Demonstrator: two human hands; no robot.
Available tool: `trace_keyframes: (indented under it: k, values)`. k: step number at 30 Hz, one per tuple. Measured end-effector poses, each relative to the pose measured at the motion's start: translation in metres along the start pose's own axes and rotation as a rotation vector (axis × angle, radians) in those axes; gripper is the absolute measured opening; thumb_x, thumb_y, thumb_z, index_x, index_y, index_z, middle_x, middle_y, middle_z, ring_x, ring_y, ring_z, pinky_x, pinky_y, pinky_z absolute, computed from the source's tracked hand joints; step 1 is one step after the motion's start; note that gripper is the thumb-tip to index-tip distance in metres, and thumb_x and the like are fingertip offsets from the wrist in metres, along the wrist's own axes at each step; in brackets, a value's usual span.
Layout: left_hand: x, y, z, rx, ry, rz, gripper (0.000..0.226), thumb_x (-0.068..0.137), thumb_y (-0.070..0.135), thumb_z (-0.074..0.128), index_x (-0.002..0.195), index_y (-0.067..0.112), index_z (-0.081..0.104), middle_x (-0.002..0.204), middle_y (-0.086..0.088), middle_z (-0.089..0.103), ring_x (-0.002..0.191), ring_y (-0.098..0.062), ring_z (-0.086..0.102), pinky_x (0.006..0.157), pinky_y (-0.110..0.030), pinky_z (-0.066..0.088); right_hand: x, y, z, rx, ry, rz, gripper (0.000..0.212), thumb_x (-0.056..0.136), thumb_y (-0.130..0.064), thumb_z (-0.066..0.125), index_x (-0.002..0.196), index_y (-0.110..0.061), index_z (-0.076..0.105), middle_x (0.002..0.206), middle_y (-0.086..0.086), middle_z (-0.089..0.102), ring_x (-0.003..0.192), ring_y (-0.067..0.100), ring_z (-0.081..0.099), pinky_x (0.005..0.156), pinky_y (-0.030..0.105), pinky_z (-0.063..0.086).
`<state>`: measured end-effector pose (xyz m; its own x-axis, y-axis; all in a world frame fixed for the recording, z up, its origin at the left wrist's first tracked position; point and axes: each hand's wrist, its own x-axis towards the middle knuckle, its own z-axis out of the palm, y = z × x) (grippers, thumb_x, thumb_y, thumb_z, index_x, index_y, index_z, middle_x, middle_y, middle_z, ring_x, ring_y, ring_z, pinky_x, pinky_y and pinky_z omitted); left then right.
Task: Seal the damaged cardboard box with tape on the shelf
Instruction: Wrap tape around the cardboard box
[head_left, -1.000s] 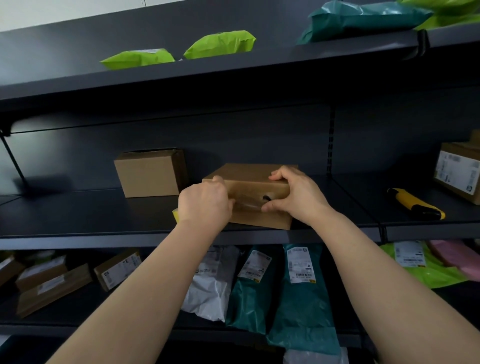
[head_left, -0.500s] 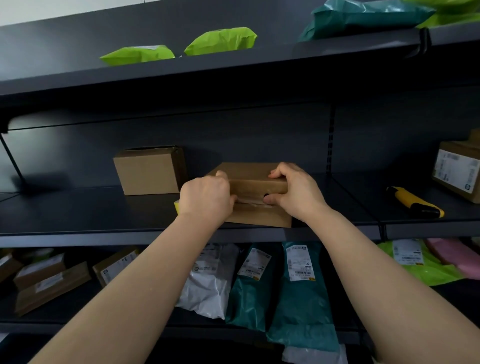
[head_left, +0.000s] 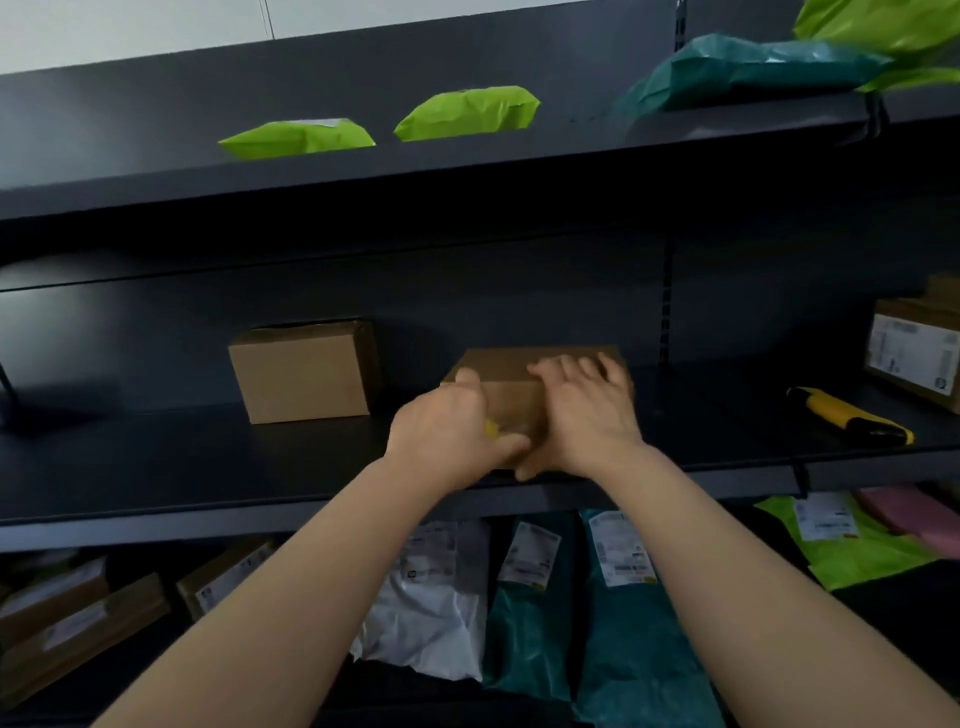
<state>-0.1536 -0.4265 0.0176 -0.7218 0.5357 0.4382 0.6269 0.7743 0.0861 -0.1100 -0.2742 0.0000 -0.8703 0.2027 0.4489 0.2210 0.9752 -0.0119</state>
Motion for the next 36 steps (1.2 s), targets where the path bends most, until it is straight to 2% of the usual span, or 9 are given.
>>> trace_keyframes:
  k: [5, 8, 10, 13, 16, 18, 22, 30, 36]
  values:
    - [-0.008, -0.039, 0.002, -0.536, -0.557, 0.068, 0.075, 0.053, 0.07, 0.079, 0.109, 0.024, 0.06, 0.105, 0.005, 0.065, 0.099, -0.011, 0.063, 0.089, -0.037, 0.055, 0.007, 0.006, 0.021, 0.01, 0.194, -0.006, 0.095, 0.057, -0.061, 0.079, 0.136, -0.028, 0.039, 0.131, -0.007, 0.05, 0.121, 0.014, 0.044, 0.109, 0.032, 0.01]
    - [-0.005, -0.06, 0.0, -0.688, -0.748, 0.217, 0.047, 0.064, 0.054, 0.082, 0.095, 0.02, 0.071, 0.095, -0.002, 0.071, 0.09, -0.012, 0.066, 0.088, -0.037, 0.053, 0.006, 0.005, 0.02, -0.019, 0.155, 0.019, 0.103, 0.049, -0.065, 0.081, 0.136, -0.028, 0.038, 0.131, -0.009, 0.049, 0.122, 0.014, 0.043, 0.11, 0.033, 0.012]
    - [0.003, -0.071, -0.005, -0.576, -0.66, 0.275, 0.033, 0.071, 0.046, 0.084, 0.084, 0.02, 0.069, 0.077, 0.005, 0.065, 0.075, -0.007, 0.061, 0.073, -0.032, 0.049, 0.004, 0.005, 0.013, -0.03, 0.089, 0.027, 0.121, 0.035, -0.074, 0.08, 0.137, -0.028, 0.037, 0.13, -0.009, 0.048, 0.122, 0.014, 0.042, 0.112, 0.035, 0.014]
    - [0.017, -0.084, -0.02, -0.045, -0.403, 0.314, 0.04, 0.072, 0.065, 0.073, 0.08, 0.027, 0.068, 0.074, 0.009, 0.063, 0.069, -0.007, 0.057, 0.059, -0.028, 0.043, 0.002, 0.004, 0.003, -0.017, 0.034, 0.036, 0.125, 0.031, -0.076, 0.08, 0.138, -0.029, 0.035, 0.133, -0.009, 0.047, 0.125, 0.013, 0.041, 0.114, 0.033, 0.013]
    - [0.022, -0.096, -0.027, 0.384, -0.141, 0.249, 0.064, 0.073, 0.084, 0.05, 0.108, 0.033, 0.066, 0.094, 0.002, 0.066, 0.086, -0.017, 0.061, 0.066, -0.031, 0.051, 0.002, -0.001, -0.002, 0.02, 0.013, 0.048, 0.121, 0.034, -0.073, 0.081, 0.138, -0.03, 0.036, 0.135, -0.009, 0.047, 0.126, 0.014, 0.042, 0.11, 0.032, 0.019]
    - [0.023, -0.102, -0.024, 0.398, -0.138, 0.286, 0.073, 0.073, 0.085, 0.046, 0.125, 0.034, 0.059, 0.103, 0.001, 0.065, 0.096, -0.02, 0.062, 0.07, -0.032, 0.051, 0.003, -0.003, -0.004, 0.045, 0.004, 0.057, 0.118, 0.037, -0.071, 0.083, 0.137, -0.03, 0.037, 0.136, -0.008, 0.048, 0.126, 0.014, 0.042, 0.107, 0.032, 0.022]
    - [0.024, -0.118, -0.02, 0.304, -0.308, 0.341, 0.07, 0.078, 0.078, 0.049, 0.122, 0.025, 0.055, 0.086, 0.007, 0.053, 0.085, -0.015, 0.052, 0.071, -0.032, 0.048, 0.004, -0.003, -0.004, 0.06, 0.006, 0.072, 0.113, 0.04, -0.067, 0.085, 0.136, -0.032, 0.039, 0.136, -0.008, 0.049, 0.125, 0.015, 0.043, 0.105, 0.032, 0.025]
    - [0.028, -0.121, -0.001, 0.454, 0.09, 0.45, 0.075, 0.082, 0.079, 0.041, 0.137, 0.029, 0.05, 0.121, 0.006, 0.066, 0.099, -0.016, 0.065, 0.06, -0.026, 0.04, 0.006, -0.005, -0.002, 0.071, 0.011, 0.112, 0.113, 0.038, -0.069, 0.084, 0.134, -0.032, 0.039, 0.135, -0.008, 0.049, 0.127, 0.014, 0.042, 0.108, 0.034, 0.024]
    - [0.029, -0.123, 0.003, 0.411, 0.131, 0.443, 0.069, 0.083, 0.078, 0.04, 0.128, 0.029, 0.056, 0.104, 0.004, 0.07, 0.091, -0.018, 0.066, 0.055, -0.028, 0.037, 0.008, -0.005, -0.001, 0.089, 0.014, 0.123, 0.109, 0.039, -0.07, 0.083, 0.133, -0.033, 0.041, 0.136, -0.009, 0.05, 0.126, 0.013, 0.043, 0.108, 0.034, 0.023]
